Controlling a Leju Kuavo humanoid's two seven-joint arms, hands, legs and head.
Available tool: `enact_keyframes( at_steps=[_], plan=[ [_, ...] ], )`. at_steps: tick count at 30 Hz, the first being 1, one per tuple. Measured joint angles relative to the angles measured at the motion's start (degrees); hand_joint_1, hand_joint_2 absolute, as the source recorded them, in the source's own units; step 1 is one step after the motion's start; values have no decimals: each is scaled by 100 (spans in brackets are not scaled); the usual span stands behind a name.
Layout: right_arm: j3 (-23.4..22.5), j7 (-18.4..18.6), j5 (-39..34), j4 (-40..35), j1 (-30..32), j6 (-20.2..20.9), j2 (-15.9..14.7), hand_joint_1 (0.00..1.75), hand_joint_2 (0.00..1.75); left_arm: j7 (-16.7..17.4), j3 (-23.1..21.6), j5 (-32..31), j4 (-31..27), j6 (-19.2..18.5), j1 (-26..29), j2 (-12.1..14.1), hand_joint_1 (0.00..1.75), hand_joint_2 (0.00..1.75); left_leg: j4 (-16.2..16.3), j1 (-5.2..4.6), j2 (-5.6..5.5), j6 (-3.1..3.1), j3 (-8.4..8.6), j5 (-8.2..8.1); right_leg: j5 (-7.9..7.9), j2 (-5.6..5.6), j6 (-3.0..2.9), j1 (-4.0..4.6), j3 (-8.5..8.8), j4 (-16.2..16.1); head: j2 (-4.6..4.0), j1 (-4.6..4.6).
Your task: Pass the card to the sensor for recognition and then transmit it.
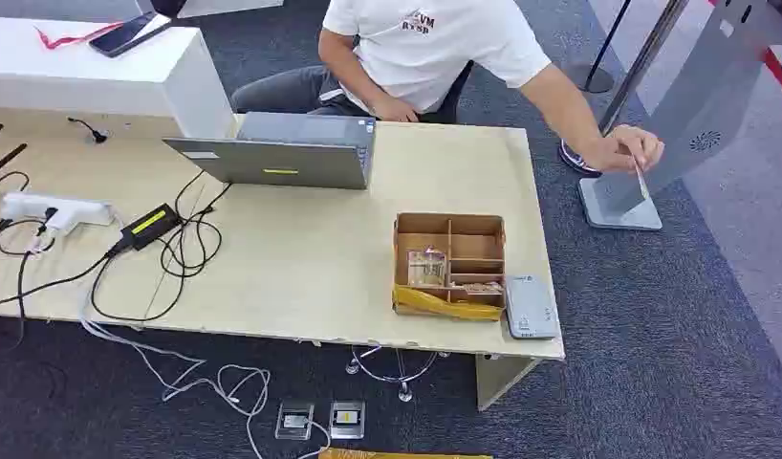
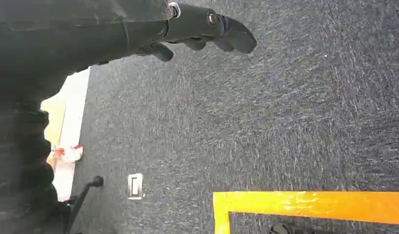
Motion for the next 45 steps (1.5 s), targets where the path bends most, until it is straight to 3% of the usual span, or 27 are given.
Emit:
enact_keyframes(
  at_steps=[8,14,22,27,35,45],
  plan=[
    [1206,-2,-355,-888,-610,-486,-418,0,175,-39,-15,59,0,2,-1,0,0,175,0,2,-7,-1,-10,2,0,-7,0,1,-4,3,0,-4],
    [2642,-94,-717,-1067,-1422,-1260,-737,0,175,-120,-26,55,0,4,-7,0,0,175,0,3,-15,-1,-15,6,0,-14,0,2,-8,4,0,4],
    [4520,-511,-525,-1187,-2541,-1371,-789,0,175,-155,-42,-21,2,4,-30,4,0,175,1,9,-22,-3,-8,8,0,-21,-1,8,-11,5,0,-4],
    [5498,-737,-304,-1229,-3129,-1535,-680,0,175,-129,-46,-54,2,4,-67,7,0,175,1,13,-20,-4,-12,8,0,-18,-1,11,-12,6,0,0],
    [6715,-951,-411,-1209,-3688,-1718,-132,0,175,-136,-46,-78,0,7,-79,7,0,175,1,16,-20,-8,-8,11,0,-17,-2,14,-14,7,0,-2],
    [7513,-1234,-734,-1144,-3743,-1938,404,0,175,-133,-44,-46,0,7,-69,13,0,175,1,17,-19,-9,-9,11,0,-14,-2,15,-17,6,0,0]
  ],
)
